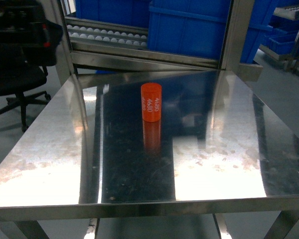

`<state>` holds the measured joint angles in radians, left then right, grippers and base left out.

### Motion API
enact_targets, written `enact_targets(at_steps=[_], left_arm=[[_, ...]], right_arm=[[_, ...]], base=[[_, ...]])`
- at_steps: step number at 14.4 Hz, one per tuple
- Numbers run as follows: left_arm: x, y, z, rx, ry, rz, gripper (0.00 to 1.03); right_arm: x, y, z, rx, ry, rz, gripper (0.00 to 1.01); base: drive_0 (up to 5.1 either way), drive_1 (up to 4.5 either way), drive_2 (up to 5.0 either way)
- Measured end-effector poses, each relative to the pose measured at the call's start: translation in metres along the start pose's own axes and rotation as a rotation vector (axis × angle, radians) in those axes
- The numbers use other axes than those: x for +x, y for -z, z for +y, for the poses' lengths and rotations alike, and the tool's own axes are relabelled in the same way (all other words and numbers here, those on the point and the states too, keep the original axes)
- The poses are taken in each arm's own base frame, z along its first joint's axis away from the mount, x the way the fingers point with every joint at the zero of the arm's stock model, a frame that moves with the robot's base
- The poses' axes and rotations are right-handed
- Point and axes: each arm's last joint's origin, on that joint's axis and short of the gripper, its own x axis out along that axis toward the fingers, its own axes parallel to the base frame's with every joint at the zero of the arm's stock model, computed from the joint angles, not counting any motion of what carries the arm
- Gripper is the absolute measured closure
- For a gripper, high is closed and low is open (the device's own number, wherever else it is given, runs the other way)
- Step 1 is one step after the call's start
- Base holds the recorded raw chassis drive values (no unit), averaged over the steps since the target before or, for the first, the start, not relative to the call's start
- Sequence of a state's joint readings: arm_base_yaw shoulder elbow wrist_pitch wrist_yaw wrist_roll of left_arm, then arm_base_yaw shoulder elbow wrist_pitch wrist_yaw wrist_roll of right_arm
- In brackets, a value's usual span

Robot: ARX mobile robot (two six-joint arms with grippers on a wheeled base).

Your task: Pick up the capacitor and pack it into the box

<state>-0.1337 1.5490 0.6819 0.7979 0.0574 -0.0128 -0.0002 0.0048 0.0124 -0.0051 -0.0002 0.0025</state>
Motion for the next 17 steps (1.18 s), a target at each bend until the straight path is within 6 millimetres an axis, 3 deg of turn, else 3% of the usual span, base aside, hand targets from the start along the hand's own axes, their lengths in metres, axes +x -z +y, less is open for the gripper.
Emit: enact_targets(at_steps=[4,7,10,12,14,17], left_arm=[[0.106,-0.027,-0.002,0.035,0.31,0.147,0.05],[0.151,-0.025,-0.028,0.058,0.485,0.218,0.05],[0.17,-0.02,-0.048,0.08,0.57,0.232,0.05],[0.177,0.003,-0.057,0.085,0.626,0.296,0.05],[0.181,0.023,-0.062,0.083,0.664,0.364,0.05],[0.191,0.028,-0.064,0.076,0.706,0.387,0.05]], right_arm=[[0.0,0.0,0.0,0.0,0.0,0.0,0.03],[0.0,0.0,0.0,0.0,0.0,0.0,0.03],[0.0,0.0,0.0,0.0,0.0,0.0,0.03],[0.0,0.0,0.0,0.0,0.0,0.0,0.03],[0.0,0.0,0.0,0.0,0.0,0.0,0.03],[0.0,0.0,0.0,0.0,0.0,0.0,0.03]], base=[[0.0,0.0,0.0],[0.0,0.0,0.0],[0.0,0.0,0.0],[0.0,0.0,0.0],[0.0,0.0,0.0],[0.0,0.0,0.0]])
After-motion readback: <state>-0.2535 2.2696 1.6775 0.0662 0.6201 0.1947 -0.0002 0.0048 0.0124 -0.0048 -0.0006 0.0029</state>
